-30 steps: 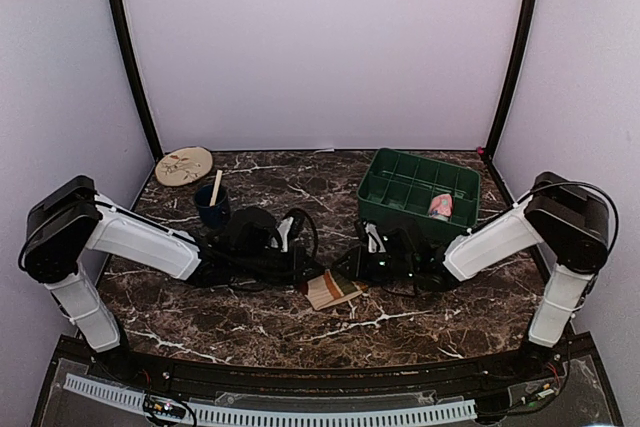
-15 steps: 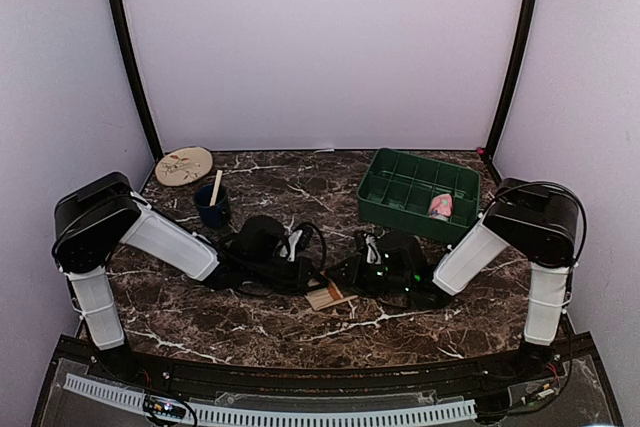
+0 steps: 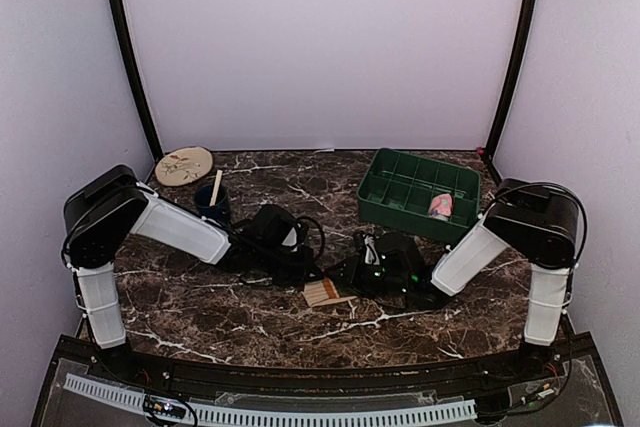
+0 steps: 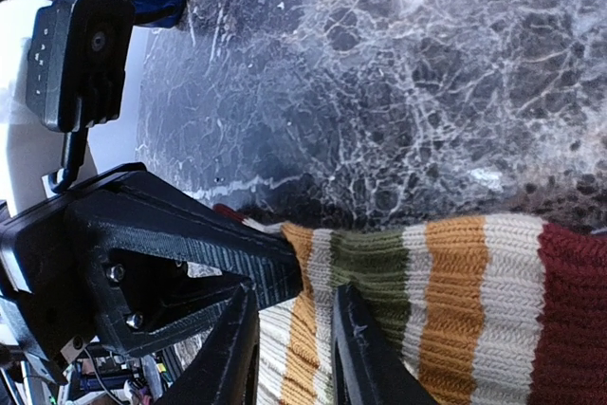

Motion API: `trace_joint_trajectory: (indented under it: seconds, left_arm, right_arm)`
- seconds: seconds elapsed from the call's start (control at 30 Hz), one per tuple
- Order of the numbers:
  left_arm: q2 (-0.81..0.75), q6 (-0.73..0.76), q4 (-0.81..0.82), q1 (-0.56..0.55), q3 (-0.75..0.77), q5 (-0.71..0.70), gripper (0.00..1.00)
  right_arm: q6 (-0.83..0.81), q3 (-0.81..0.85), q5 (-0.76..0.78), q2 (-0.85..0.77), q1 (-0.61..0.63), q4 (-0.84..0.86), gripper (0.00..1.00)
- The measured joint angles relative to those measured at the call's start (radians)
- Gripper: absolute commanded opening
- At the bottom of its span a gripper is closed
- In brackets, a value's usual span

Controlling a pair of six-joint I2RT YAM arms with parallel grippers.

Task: Roll the socks
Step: Smooth out the sock at the center of the board.

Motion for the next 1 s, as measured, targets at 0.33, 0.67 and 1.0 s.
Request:
trace_joint_trajectory:
  seconds: [0.33, 0.67, 1.0]
  left_arm:
    - [0.008, -0.068, -0.014, 0.010, 0.000, 0.026, 0.00]
    - [-0.027, -0.116, 0.079, -0.001, -0.090, 0.027, 0.00]
    - [-0.046, -0.124, 0.074, -0.043, -0.107, 0.005, 0.00]
  right_arm:
    - [-0.024, 0.002, 0.110, -0.097, -0.004, -0.198, 0.25]
    - [-0.024, -0.105, 0.159, -0.146, -0.054, -0.127, 0.25]
    - [-0.077, -0.161, 0.171, -0.146, -0.082, -0.034, 0.26]
